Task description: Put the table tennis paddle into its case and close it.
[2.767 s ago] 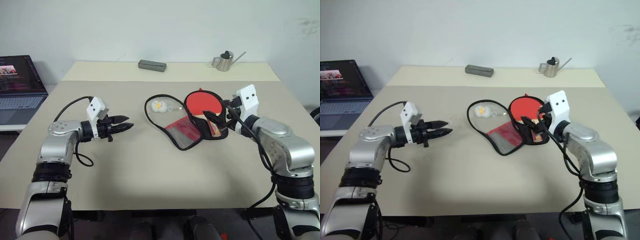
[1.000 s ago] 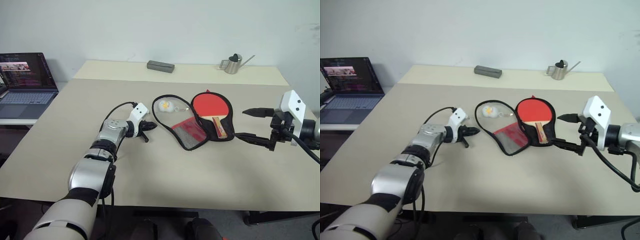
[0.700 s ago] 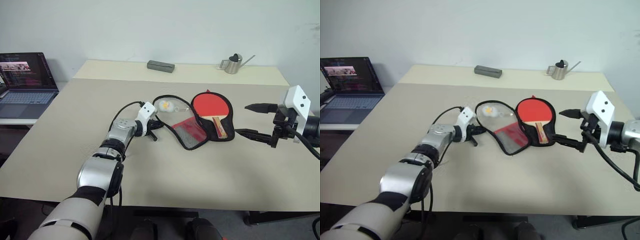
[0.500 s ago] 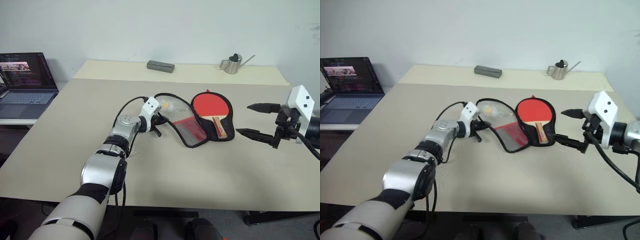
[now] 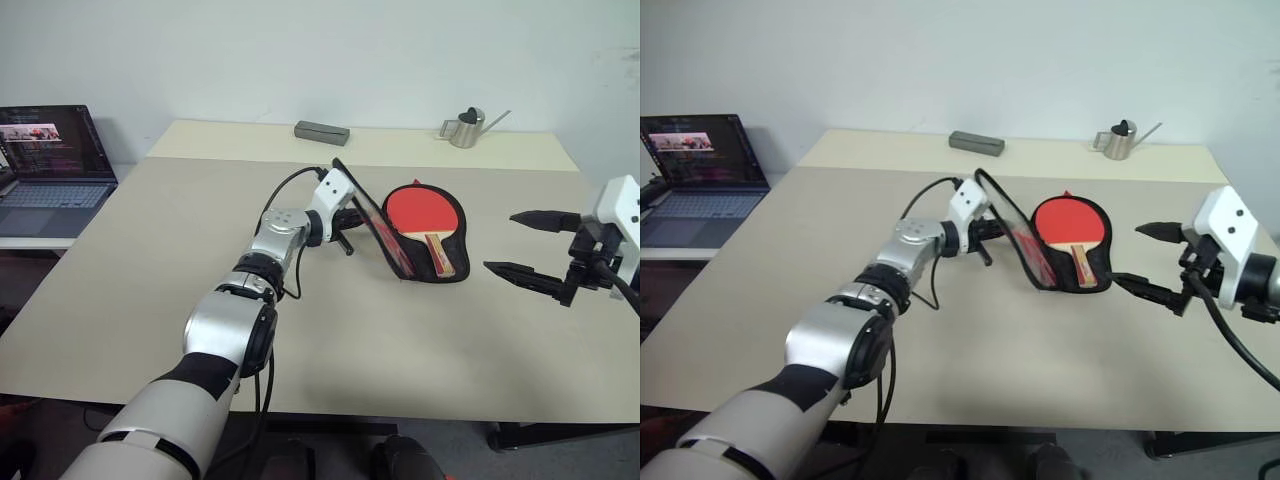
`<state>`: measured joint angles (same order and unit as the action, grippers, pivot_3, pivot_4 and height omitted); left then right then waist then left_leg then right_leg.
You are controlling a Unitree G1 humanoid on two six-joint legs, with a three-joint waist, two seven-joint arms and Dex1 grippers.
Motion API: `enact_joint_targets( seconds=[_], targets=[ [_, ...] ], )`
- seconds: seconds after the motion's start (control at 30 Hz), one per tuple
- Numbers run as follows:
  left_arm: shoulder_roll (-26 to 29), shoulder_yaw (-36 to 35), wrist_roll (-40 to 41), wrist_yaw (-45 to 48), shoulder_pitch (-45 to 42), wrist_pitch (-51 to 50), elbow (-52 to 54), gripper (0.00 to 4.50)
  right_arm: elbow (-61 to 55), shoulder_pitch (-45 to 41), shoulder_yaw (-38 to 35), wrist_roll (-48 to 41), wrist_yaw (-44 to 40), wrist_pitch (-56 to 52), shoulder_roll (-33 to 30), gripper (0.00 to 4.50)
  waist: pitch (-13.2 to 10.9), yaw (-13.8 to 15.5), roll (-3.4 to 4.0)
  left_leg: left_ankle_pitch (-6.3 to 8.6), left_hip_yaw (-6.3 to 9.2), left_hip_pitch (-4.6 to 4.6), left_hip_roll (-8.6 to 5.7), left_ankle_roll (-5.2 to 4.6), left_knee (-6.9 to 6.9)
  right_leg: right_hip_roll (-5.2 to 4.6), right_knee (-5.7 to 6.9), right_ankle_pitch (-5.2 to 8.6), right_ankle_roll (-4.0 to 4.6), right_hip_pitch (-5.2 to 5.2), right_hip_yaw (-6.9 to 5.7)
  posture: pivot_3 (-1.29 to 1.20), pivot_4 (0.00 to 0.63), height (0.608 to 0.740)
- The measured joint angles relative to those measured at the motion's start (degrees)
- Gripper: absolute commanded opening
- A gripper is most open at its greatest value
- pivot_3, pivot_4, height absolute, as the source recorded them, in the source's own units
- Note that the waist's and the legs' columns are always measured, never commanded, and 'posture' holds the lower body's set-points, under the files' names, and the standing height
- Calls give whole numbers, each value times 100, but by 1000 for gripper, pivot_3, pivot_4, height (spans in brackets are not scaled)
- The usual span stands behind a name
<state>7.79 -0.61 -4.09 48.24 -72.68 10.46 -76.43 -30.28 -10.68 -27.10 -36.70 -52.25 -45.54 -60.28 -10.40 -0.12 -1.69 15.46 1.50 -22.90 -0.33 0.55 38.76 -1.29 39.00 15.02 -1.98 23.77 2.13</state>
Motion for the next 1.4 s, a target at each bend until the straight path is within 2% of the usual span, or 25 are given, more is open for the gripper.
enact_joint_targets(
  seconds=[0.27, 0.57, 0.83, 0.93, 1.1, 1.27, 1.4],
  targets=[
    [-367, -4, -52, -40, -165, 5, -64, 42, -476, 563, -746, -158, 239, -383, 8, 4500, 0, 2, 0, 0, 1, 2, -1, 0, 0, 3, 0, 0, -1, -3, 0, 0, 150, 740],
    [-1088, 12, -209, -333, -496, 1, -132, 42, -1362, 1378, -1933, -582, 513, -1121, 204, 4500, -3, 5, -5, 1, -3, 5, -6, -1, 0, 3, -4, 2, -8, -8, 5, 0, 150, 740],
    [-1356, -109, -175, -195, -557, 3, -193, 42, -1512, 1445, -2165, -913, 741, -1354, 211, 4500, -3, -11, -5, 1, -7, 11, -7, -1, -1, 10, -3, 3, -10, -11, 8, 0, 150, 740],
    [-1315, -278, -29, 148, -557, 24, -188, 42, -1381, 1286, -1897, -917, 852, -1296, 193, 4500, -3, -19, -5, 1, -9, 12, -7, -1, 0, 10, -4, 2, -9, -12, 10, 0, 150, 740],
    [-1005, -423, 201, 952, -532, 320, 5, 42, -812, 698, -982, -745, 1040, -1013, 184, 4500, -3, -37, -4, 1, -10, 17, -6, -1, -1, 12, -3, 1, -8, -13, 11, 0, 150, 740],
    [-455, -434, 508, 1788, -123, 507, 606, 42, -3, -114, 59, -405, 1123, -562, 239, 4500, -1, -77, -1, 1, -6, 18, 0, -1, -1, 11, -3, 1, -7, -14, 11, 0, 150, 740],
    [20, -417, 644, 1962, 422, 327, 1310, 42, 716, -653, 727, -87, 1110, -259, 318, 4500, -1, -109, 0, 1, -5, 16, 2, -1, 1, 5, -2, 0, -6, -14, 10, 0, 150, 740]
  ],
)
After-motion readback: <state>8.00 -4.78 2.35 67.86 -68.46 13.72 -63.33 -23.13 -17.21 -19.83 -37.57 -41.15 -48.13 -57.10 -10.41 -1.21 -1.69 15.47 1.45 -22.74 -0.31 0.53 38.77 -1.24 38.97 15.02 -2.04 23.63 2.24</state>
